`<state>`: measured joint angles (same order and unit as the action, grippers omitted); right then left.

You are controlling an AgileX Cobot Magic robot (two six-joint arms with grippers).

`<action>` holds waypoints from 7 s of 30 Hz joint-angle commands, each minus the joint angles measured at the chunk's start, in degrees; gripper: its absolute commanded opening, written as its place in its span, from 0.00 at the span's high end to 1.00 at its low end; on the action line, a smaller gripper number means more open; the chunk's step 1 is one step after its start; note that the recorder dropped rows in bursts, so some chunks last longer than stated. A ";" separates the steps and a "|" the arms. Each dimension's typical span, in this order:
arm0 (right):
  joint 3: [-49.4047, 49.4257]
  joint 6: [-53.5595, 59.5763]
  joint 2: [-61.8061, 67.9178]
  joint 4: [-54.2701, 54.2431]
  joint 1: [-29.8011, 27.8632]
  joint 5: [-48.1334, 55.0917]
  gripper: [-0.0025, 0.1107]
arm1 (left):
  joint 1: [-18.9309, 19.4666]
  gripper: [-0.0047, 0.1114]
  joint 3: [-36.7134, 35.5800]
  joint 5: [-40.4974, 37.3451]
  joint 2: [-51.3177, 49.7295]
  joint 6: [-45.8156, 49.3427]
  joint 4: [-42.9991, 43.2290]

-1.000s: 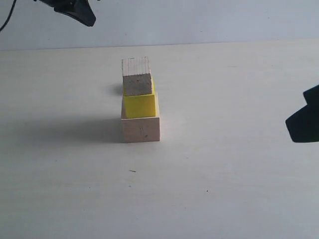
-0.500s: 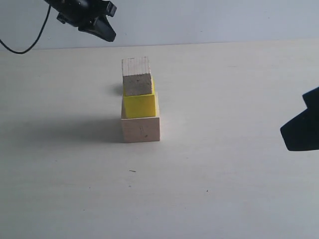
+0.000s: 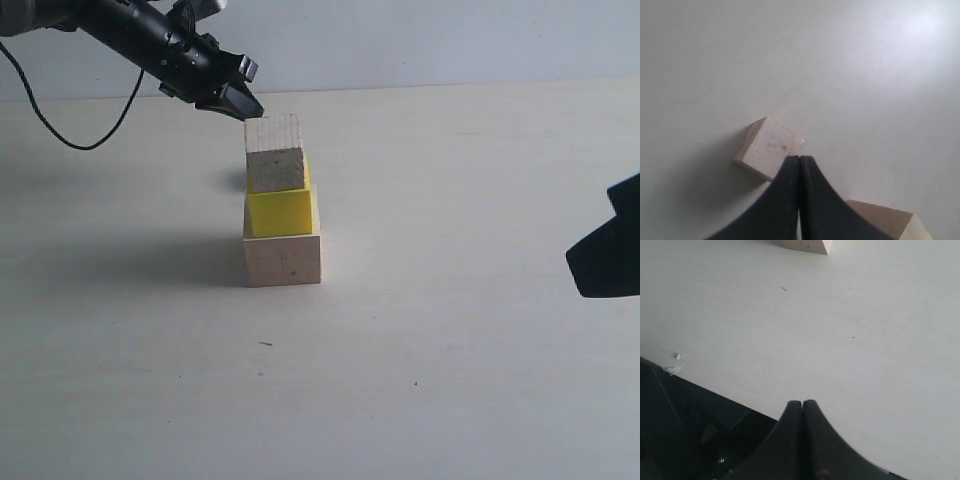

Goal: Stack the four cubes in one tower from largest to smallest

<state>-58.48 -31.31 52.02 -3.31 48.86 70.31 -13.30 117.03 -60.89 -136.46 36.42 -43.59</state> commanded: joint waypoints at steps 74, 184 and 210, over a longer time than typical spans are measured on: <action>0.36 -0.22 -0.33 2.93 -0.18 -1.74 0.98 | -1.21 0.96 0.38 6.78 -6.13 -4.61 6.96; 0.36 -0.21 -0.33 1.81 -0.18 -1.76 0.98 | -2.30 0.96 0.38 4.69 -9.07 15.22 -9.76; 0.36 -0.21 -0.33 1.81 -0.18 -1.76 0.98 | 3.06 0.96 0.38 4.40 -7.51 9.64 -1.93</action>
<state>-58.48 -31.81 52.02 -1.57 48.86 69.00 -11.37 117.48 -56.72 -144.53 46.45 -48.99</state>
